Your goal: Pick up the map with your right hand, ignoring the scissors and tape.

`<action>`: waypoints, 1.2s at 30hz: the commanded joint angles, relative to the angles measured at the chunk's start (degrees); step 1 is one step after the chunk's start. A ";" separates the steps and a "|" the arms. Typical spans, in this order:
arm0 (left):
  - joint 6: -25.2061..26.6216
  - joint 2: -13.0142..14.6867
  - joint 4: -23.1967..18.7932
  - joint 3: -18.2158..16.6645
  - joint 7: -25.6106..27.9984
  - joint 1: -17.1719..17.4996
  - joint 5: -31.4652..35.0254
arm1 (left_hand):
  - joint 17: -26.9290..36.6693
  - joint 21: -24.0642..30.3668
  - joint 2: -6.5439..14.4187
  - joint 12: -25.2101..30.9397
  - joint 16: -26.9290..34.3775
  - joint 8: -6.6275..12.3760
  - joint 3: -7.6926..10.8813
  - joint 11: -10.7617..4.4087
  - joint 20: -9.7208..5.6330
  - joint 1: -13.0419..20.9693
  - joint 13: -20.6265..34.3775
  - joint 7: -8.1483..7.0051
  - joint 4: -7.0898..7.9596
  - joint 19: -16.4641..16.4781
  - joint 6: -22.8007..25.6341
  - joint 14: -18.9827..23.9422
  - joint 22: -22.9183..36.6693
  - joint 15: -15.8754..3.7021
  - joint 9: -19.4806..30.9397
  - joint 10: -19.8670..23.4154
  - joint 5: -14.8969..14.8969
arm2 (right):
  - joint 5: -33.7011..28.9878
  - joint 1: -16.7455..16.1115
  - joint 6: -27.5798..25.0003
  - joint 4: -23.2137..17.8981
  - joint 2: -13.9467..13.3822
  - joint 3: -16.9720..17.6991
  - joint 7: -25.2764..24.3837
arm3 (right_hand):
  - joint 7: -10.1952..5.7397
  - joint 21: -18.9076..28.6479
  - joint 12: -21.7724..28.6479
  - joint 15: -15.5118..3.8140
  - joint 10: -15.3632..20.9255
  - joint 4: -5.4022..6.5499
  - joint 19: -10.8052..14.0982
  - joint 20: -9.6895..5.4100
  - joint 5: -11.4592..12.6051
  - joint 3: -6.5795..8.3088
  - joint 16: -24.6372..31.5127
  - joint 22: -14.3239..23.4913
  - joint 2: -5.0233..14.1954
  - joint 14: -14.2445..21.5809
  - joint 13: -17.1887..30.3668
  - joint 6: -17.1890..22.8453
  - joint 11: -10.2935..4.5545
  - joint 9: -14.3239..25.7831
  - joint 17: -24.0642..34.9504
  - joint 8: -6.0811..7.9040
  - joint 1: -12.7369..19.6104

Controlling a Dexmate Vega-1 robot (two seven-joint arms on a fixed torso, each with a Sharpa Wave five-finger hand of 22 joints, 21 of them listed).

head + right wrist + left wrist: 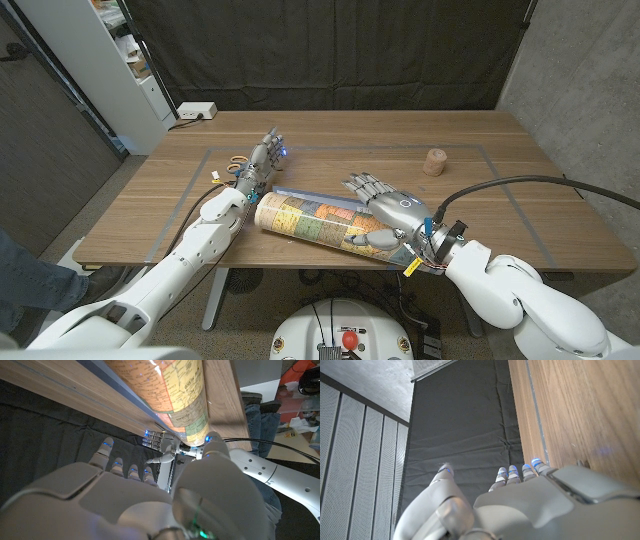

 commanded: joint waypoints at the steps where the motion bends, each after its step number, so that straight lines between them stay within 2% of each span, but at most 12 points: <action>1: 0.52 -0.02 -0.39 0.42 0.30 -0.04 0.40 | 0.33 -0.16 0.42 0.05 0.01 -0.07 0.25 -0.12 0.30 0.00 0.14 -0.01 -0.35 -4.90 0.34 -0.12 0.11 0.27 0.13 0.11 0.02 | -1.54 -0.55 -2.31 -0.03 -0.66 -1.53 -0.03 | 0.06 -0.19 0.23 0.06 -0.86 -0.42 -0.53 0.27 0.63 -0.04 0.12 0.10 0.24 -0.55 0.09 -0.71 0.15 0.17 0.02 0.08 0.82; 17: 1.89 0.49 -2.73 0.92 1.93 0.80 1.00 | 0.34 -0.49 0.51 0.02 0.02 -0.09 0.17 -0.06 0.41 -0.11 0.14 0.00 -0.50 -4.89 0.37 -0.11 0.13 0.32 0.14 0.09 0.01 | -1.86 -0.69 -3.29 1.54 -1.27 -2.88 -2.00 | 0.12 -0.32 0.53 0.01 -0.60 -0.55 -0.51 0.26 0.93 0.09 0.33 0.13 0.57 -0.43 0.10 -0.52 0.23 0.19 0.01 0.32 1.36; 27: 2.12 0.44 -4.10 1.28 2.73 1.25 1.34 | 0.34 -0.62 0.55 0.00 -0.02 -0.09 0.13 -0.11 0.45 -0.16 0.14 0.01 -0.58 -4.82 0.40 -0.21 0.14 0.27 0.14 0.07 0.01 | -0.77 -2.27 -3.44 2.10 -2.60 -1.89 -4.82 | -0.05 -0.28 0.84 0.05 -0.08 -0.65 -0.15 0.21 1.18 0.15 0.82 0.17 0.79 0.58 0.13 0.02 0.23 0.21 0.01 0.63 1.77; 28: 2.09 0.40 -4.11 1.30 2.73 1.34 1.30 | 0.34 -0.62 0.55 -0.01 -0.01 -0.09 0.13 -0.12 0.43 -0.16 0.14 0.00 -0.58 -4.81 0.40 -0.19 0.14 0.27 0.14 0.04 0.01 | -1.12 -2.25 -3.56 2.12 -2.66 -2.00 -4.95 | -0.67 -0.05 1.18 -0.11 0.63 -0.73 0.70 0.16 1.40 0.18 1.16 0.26 0.98 1.33 0.18 1.70 0.17 0.25 0.01 1.28 2.15; 29: 2.07 0.36 -4.09 1.31 2.72 1.41 1.25 | 0.34 -0.63 0.56 -0.01 -0.02 -0.09 0.13 -0.12 0.43 -0.17 0.14 0.00 -0.59 -4.80 0.41 -0.23 0.14 0.26 0.14 0.04 0.01 | -1.14 -2.27 -3.52 2.10 -2.77 -1.96 -5.16 | -0.74 0.02 1.24 -0.15 0.77 -0.74 0.94 0.14 1.44 0.19 1.27 0.28 1.02 1.61 0.18 1.93 0.18 0.26 0.01 1.36 2.24; 32: 2.01 0.33 -4.06 1.39 2.85 1.66 1.30 | 0.34 -0.67 0.58 -0.01 -0.01 -0.09 0.11 -0.18 0.61 -0.18 0.14 -0.08 -0.61 -4.78 0.43 -0.21 0.15 0.33 0.14 0.06 0.02 | -0.31 -2.14 -3.20 2.06 -3.26 -1.54 -5.04 | -1.74 0.97 2.53 -0.17 4.60 -0.92 4.80 0.17 1.92 -0.02 2.50 0.49 1.07 5.07 0.34 7.18 -0.14 0.43 -0.03 3.01 3.03; 36: 1.85 0.59 -4.19 1.22 2.88 2.13 1.21 | 0.34 -0.73 0.61 -0.01 -0.08 -0.09 0.10 -0.16 0.65 -0.21 0.14 -0.03 -0.65 -4.73 0.44 -0.39 0.15 0.35 0.15 0.05 0.02 | 0.73 -1.85 -2.90 2.22 -3.53 -1.24 -5.03 | -1.80 1.34 2.93 -0.56 6.26 -1.04 6.66 0.19 2.13 -0.19 3.07 0.53 0.93 6.98 0.36 8.02 -0.27 0.45 -0.09 3.03 3.44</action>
